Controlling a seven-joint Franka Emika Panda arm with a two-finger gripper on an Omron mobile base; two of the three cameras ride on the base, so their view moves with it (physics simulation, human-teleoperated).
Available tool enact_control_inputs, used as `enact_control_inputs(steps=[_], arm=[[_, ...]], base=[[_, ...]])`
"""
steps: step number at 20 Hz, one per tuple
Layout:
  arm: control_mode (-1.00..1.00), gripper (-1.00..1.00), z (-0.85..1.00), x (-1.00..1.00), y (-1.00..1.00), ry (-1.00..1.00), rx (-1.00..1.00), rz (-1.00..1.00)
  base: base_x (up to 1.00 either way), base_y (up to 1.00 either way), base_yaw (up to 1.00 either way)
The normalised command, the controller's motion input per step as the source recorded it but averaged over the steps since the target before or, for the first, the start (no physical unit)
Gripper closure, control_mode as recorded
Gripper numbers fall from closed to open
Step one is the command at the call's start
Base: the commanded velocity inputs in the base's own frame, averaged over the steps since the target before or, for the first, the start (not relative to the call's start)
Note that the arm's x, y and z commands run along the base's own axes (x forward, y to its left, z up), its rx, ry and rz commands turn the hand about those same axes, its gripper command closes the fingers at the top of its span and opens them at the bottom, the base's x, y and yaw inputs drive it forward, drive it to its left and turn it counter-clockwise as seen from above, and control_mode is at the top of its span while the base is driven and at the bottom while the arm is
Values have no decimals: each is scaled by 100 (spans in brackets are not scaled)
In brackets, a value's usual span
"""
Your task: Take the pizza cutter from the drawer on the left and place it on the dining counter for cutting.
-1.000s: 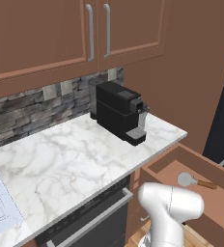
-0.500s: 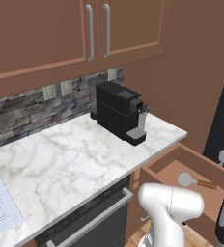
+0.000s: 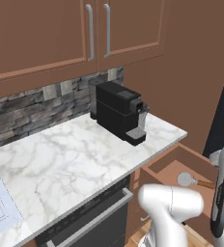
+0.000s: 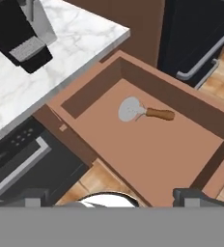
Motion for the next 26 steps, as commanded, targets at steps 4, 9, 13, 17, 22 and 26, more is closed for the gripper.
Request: enact_control_inputs(steps=[4,9,13,17,22,26], arm=[[-100,-100,-11,16,-7,10,0,1],[-100,-100,-22,33,-18,5,0,0],[-100,-100,-49,20,-39,1,0,10],[-100,-100,-46,17,-24,0,-5,17],[-100,-100,-42,39,0,7,-14,11],[-100,-100,-37,38,0,10,-14,5]], base=[[0,0,0],[0,0,0],[0,0,0],[0,0,0],[0,0,0],[0,0,0]])
